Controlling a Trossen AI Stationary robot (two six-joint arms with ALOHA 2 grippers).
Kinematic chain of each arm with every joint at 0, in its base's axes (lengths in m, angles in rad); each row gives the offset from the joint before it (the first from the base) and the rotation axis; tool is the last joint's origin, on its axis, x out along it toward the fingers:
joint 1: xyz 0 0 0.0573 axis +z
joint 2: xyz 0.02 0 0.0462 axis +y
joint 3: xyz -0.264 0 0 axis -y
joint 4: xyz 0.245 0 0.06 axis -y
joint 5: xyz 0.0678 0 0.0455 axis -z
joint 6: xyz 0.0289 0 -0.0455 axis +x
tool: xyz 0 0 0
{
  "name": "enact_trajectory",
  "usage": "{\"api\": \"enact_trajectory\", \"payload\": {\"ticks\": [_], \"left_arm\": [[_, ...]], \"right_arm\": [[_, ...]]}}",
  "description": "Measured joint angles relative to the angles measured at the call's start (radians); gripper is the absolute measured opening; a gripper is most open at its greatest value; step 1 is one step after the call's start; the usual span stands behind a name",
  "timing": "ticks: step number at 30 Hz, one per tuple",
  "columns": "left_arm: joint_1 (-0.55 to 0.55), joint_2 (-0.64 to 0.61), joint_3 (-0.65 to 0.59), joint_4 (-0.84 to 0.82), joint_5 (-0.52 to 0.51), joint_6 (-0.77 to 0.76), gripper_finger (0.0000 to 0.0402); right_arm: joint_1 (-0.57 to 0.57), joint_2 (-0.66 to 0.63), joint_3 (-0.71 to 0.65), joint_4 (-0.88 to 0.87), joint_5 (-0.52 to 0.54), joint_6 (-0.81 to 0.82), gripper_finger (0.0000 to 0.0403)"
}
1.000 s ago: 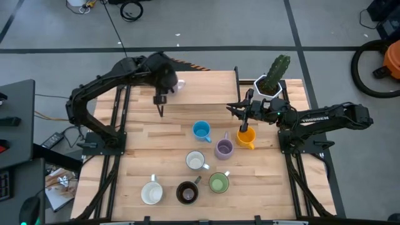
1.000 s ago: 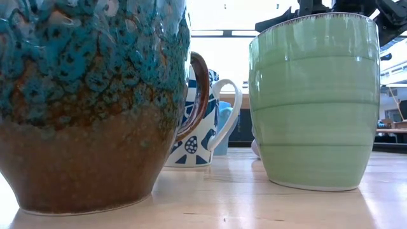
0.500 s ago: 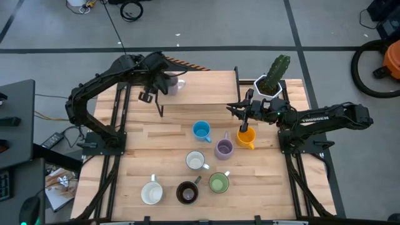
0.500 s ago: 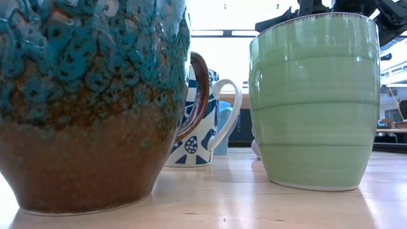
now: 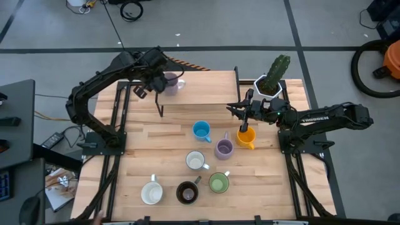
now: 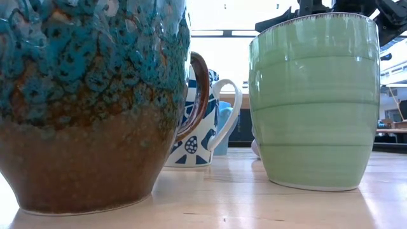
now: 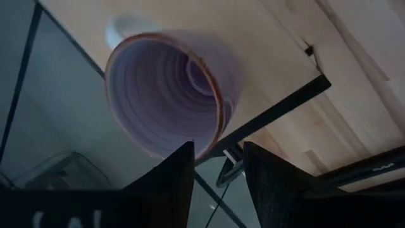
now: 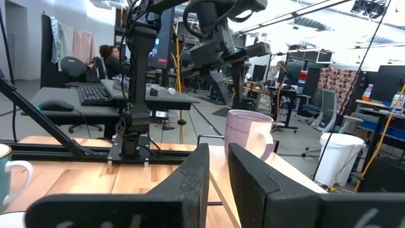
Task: Place coffee mugs
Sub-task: Put the left purple mug on the shelf
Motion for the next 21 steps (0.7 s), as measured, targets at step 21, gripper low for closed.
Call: {"api": "enact_trajectory", "payload": {"ticks": [21], "left_arm": [[0.052, 0.072, 0.0, 0.016, 0.03, -0.002, 0.0141]], "right_arm": [[0.001, 0.0, 0.0, 0.001, -0.001, 0.008, 0.0066]]}}
